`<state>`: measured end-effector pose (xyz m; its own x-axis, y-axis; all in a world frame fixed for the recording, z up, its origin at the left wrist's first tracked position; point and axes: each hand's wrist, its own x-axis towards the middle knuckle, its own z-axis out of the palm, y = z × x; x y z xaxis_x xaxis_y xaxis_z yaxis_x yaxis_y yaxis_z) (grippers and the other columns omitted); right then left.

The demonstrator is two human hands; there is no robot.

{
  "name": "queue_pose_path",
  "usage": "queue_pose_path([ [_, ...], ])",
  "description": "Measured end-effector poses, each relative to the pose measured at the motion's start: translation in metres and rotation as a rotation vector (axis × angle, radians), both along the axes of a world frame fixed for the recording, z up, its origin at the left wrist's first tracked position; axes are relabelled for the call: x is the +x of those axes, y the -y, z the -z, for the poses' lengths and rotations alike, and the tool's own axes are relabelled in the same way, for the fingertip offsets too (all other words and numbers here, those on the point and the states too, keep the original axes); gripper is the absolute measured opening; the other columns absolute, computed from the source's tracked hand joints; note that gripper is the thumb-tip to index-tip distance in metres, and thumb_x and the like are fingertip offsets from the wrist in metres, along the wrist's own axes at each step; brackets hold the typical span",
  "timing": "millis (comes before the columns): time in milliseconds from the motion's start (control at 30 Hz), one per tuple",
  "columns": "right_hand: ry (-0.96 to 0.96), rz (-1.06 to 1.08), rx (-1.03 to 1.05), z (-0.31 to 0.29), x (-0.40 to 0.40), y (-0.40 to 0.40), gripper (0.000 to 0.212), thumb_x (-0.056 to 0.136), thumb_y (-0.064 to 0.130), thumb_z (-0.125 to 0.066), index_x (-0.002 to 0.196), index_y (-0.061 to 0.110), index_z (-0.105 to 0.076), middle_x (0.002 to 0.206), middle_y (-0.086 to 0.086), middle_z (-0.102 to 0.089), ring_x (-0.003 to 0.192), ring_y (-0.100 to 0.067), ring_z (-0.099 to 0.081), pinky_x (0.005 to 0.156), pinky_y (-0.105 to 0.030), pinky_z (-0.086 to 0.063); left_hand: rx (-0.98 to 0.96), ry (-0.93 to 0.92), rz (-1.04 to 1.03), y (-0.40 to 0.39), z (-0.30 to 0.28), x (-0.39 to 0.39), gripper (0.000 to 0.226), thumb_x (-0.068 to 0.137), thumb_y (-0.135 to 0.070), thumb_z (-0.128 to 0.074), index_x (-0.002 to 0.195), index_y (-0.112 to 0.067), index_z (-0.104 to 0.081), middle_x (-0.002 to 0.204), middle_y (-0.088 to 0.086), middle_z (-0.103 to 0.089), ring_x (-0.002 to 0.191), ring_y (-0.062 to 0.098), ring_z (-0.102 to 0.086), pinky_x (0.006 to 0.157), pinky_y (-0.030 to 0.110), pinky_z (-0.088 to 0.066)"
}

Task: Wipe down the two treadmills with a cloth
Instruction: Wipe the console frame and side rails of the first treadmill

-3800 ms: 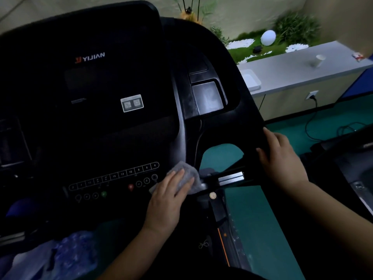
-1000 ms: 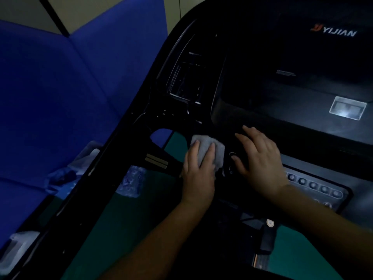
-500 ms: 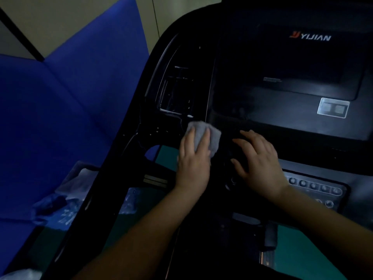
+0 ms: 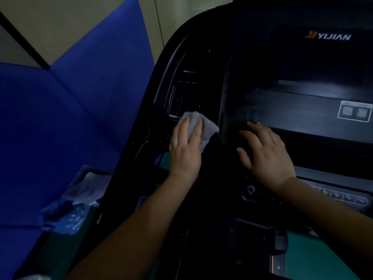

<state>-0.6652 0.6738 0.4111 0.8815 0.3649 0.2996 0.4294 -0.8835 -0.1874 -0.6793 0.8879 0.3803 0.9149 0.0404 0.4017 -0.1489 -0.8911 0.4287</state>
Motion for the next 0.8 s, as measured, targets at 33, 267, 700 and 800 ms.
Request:
queue_pose_path([
  [33,0.002,0.002,0.0,0.0,0.0,0.0,0.049,0.092,0.044,-0.044,0.13,0.013,-0.051,0.143,-0.011,-0.044,0.137,-0.029,-0.037,0.109,-0.046,-0.033,0.024,0.046,-0.06,-0.006,-0.007,0.007,0.046,0.097,-0.048,-0.046,0.142,-0.045,-0.034,0.153,-0.008,-0.029,0.139,0.012,-0.03,0.115,0.041,-0.031],
  [267,0.003,0.002,-0.014,-0.001,0.0,-0.001,0.051,0.092,0.045,-0.041,0.13,0.012,-0.052,0.142,-0.012,-0.046,0.136,-0.029,-0.038,0.108,-0.046,-0.035,-0.174,0.02,-0.377,-0.034,0.022,-0.013,0.063,0.091,-0.002,-0.048,0.148,-0.024,-0.034,0.157,0.004,-0.017,0.146,0.023,-0.015,0.12,0.035,-0.014],
  [700,0.016,-0.004,-0.011,0.001,0.0,0.001,0.05,0.092,0.044,-0.043,0.129,0.012,-0.052,0.141,-0.012,-0.046,0.135,-0.03,-0.039,0.108,-0.047,-0.037,-0.02,-0.037,-0.347,-0.079,-0.017,-0.01,0.056,0.097,-0.01,-0.042,0.15,-0.021,-0.031,0.155,0.007,-0.026,0.138,0.019,-0.023,0.114,0.014,-0.014],
  [800,0.006,0.001,-0.008,0.001,0.0,0.0,0.051,0.092,0.044,-0.042,0.13,0.012,-0.052,0.142,-0.012,-0.046,0.135,-0.03,-0.039,0.108,-0.047,-0.036,-0.04,-0.101,-0.569,-0.088,-0.021,-0.032,0.058,0.097,-0.013,-0.049,0.151,-0.014,-0.027,0.157,0.017,-0.019,0.137,0.034,-0.024,0.115,0.036,-0.02],
])
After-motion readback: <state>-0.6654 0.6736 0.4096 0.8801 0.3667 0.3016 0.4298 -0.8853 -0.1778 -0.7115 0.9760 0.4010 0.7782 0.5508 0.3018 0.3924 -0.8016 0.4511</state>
